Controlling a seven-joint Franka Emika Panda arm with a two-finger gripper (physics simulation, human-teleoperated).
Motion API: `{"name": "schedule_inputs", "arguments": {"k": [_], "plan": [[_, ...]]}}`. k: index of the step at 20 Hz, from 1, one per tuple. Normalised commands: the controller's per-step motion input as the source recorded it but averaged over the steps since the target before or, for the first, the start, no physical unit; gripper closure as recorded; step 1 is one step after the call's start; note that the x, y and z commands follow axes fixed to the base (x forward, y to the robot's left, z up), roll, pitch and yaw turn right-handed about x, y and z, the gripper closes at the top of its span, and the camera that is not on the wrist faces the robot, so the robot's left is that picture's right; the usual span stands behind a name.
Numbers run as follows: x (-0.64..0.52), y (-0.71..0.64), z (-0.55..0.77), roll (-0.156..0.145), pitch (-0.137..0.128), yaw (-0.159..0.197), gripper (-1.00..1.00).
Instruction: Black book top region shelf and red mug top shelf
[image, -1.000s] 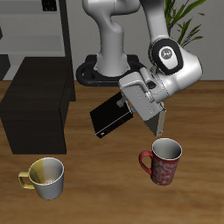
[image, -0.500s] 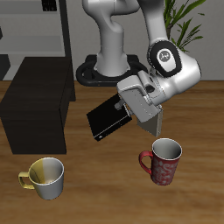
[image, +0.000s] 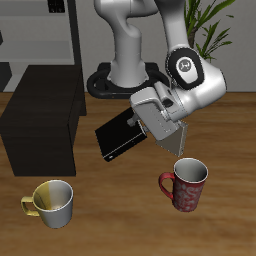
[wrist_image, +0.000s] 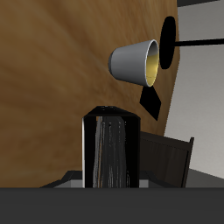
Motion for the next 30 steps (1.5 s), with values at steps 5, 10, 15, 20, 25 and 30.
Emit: {"name": "schedule_inputs", "arguments": {"k": [5, 10, 15, 20, 25, 30], "plan": [[0.02, -0.07, -0.07, -0.033, 0.024, 0.000, 1.00], [0.02, -0.01, -0.01, -0.016, -0.016, -0.007, 1.00], [-0.03, -0.11, -0.02, -0.052, 0.008, -0.013, 1.00], [-0.03, -0.07, -0.06, -0.061, 0.014, 0.010, 1.00], [-0.06, -0.10, 0.01, -0.019, 0.043, -0.022, 1.00], [-0.10, -0.27, 0.04, -0.045, 0.036, -0.034, 1.00]]}}
